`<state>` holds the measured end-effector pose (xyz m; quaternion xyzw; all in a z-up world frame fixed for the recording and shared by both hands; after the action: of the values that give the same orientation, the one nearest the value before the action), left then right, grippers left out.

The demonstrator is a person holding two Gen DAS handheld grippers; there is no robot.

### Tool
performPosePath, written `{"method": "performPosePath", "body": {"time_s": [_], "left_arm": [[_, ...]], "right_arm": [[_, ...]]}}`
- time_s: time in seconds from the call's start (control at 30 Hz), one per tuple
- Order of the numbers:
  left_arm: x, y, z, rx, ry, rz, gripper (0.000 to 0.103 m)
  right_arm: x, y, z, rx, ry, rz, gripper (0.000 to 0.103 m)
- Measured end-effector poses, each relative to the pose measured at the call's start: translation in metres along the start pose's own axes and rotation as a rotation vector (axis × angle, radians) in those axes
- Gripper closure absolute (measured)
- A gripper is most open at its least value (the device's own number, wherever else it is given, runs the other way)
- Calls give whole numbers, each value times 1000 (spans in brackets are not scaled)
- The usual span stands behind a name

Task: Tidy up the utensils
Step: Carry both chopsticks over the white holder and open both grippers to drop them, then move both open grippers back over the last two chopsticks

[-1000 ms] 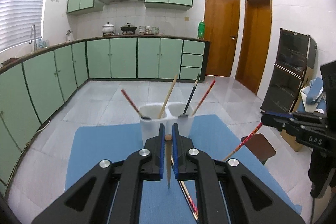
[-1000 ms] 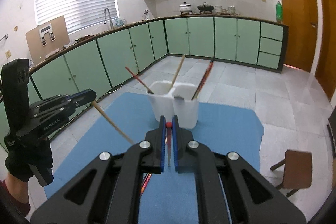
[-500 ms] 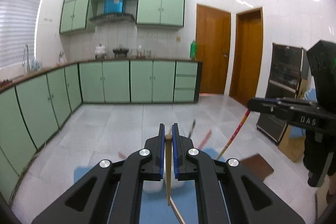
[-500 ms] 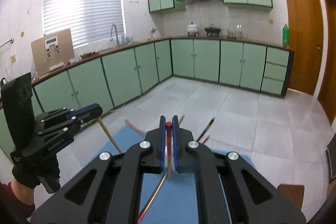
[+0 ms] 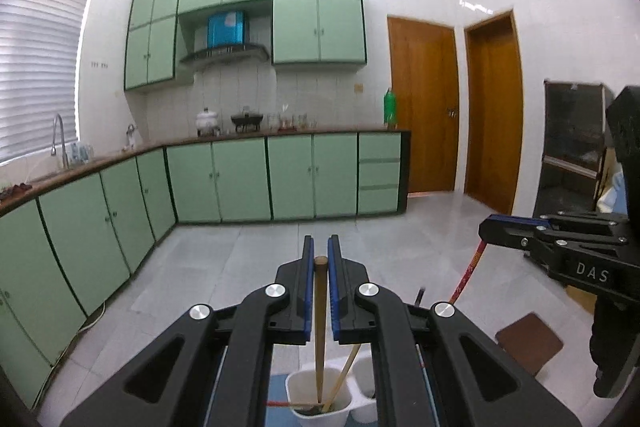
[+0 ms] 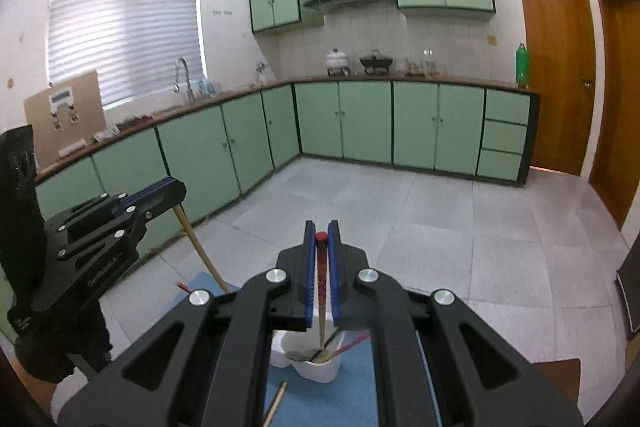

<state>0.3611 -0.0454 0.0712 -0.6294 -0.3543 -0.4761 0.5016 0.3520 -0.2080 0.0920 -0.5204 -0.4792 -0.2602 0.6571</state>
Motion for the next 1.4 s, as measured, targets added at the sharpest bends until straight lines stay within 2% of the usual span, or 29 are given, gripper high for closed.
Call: {"method": "performPosePath", "body": {"time_s": [0.17, 0.23, 0.3, 0.37, 0.4, 0.43, 0.5, 0.53, 0.6, 0.8, 1.17, 1.4], "left_arm": [[-32, 20, 6, -3, -25, 86, 92], [-39, 20, 10, -7, -44, 103, 82], [-43, 14, 15, -8, -62, 103, 77], [-47, 3, 19, -3, -71, 98, 67], [-48, -4, 21, 2, -78, 97, 58], [-49, -7, 22, 2, -83, 95, 55], [-54, -19, 23, -3, -91, 96, 51], [-57, -25, 23, -2, -92, 99, 45], [-67, -41, 21, 4, -100, 102, 38], [-112, -74, 15, -2, -136, 152, 30], [-224, -99, 20, 70, -171, 326, 29], [-281, -101, 29, 118, -176, 441, 29]], "right_arm": [[-25, 28, 5, 19, 5, 72, 95], [-31, 30, 7, 14, 2, 79, 93], [-36, 24, 7, -4, 4, 70, 80], [-41, 14, 8, -27, 8, 52, 68], [-43, 8, 7, -43, 5, 45, 66], [-46, 2, 7, -59, 1, 42, 64], [-53, -10, 6, -73, 2, 30, 51], [-58, -17, 7, -79, 6, 25, 49], [-70, -30, 8, -82, 7, 17, 38], [-121, -61, 20, -100, 6, 15, 18], [-239, -75, 65, -119, 27, 143, 16], [-284, -64, 87, -89, 76, 236, 16]]}}
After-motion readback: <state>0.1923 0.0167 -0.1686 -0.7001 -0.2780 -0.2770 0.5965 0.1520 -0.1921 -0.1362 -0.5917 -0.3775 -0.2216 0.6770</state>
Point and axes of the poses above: each gripper's, at about its wrist camera, not at the fingertips, and y roughly the way its jaws point, z to its left, x to its top, the point moved 4 cm from there along y, roughly the way its jaws point, and after that the axes turned 5 degrees about -y, right-handed, at the moved point
